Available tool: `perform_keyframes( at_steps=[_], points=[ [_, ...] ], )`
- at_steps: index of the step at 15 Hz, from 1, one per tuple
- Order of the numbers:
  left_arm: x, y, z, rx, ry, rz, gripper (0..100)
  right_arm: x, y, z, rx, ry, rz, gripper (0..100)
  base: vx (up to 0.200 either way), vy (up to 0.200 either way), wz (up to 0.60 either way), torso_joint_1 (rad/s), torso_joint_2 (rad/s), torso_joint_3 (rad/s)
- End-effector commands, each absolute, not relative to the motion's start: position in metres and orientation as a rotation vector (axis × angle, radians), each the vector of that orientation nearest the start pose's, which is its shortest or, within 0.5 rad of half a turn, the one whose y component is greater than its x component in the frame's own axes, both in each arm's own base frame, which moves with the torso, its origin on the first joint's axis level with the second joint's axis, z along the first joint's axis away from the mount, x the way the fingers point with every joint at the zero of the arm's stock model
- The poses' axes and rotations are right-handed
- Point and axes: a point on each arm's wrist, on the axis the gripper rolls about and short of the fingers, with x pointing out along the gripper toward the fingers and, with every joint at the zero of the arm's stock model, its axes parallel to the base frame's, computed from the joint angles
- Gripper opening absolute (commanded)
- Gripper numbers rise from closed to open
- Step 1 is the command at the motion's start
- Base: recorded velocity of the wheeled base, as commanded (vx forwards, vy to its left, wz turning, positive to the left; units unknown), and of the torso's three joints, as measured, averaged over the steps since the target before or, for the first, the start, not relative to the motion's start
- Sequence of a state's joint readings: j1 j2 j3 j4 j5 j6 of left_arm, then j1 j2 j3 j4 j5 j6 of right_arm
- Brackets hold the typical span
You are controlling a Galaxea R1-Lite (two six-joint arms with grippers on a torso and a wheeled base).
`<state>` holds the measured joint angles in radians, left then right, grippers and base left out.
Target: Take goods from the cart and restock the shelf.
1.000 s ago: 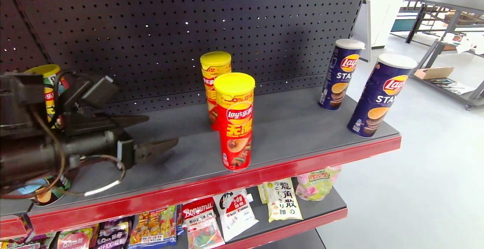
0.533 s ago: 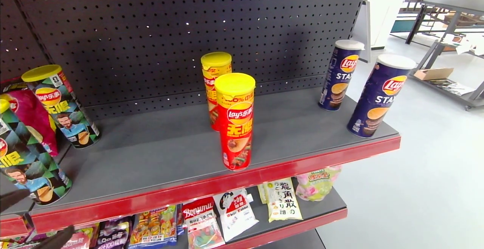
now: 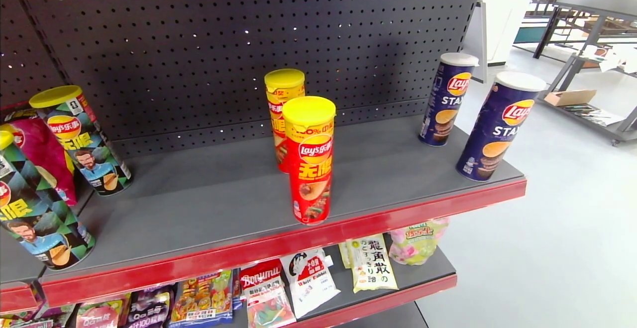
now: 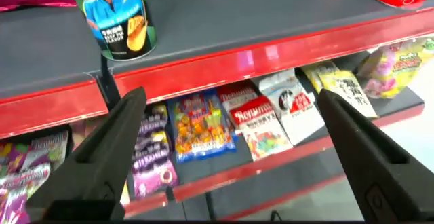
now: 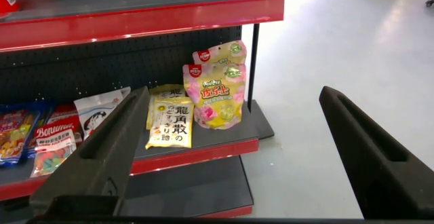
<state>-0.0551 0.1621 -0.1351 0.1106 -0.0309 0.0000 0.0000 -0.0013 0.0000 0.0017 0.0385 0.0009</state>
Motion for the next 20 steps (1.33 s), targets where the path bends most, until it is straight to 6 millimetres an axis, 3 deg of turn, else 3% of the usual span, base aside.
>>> perform_keyframes(
  at_steps=[1, 10, 20],
  points=[
    [-0.0172, -0.0002, 0.0782, -0.003, 0.062, -0.097, 100, -0.0228, 0.0009, 0.0753, -0.002, 0.002, 0.041, 100, 0.0, 0.0, 0.0, 0.0, 0.0, 0.0],
    [-0.0174, -0.0002, 0.0768, -0.003, 0.078, -0.1, 100, -0.0228, 0.0009, 0.0753, -0.003, 0.001, 0.04, 100, 0.0, 0.0, 0.53, 0.002, 0.0, 0.004],
    [-0.0174, 0.0003, 0.0767, -0.016, 0.077, -0.071, 100, -0.0229, 0.0019, 0.076, -0.016, -0.005, 0.086, 100, 0.0, 0.0, 0.0, 0.0, 0.0, 0.0]
  ],
)
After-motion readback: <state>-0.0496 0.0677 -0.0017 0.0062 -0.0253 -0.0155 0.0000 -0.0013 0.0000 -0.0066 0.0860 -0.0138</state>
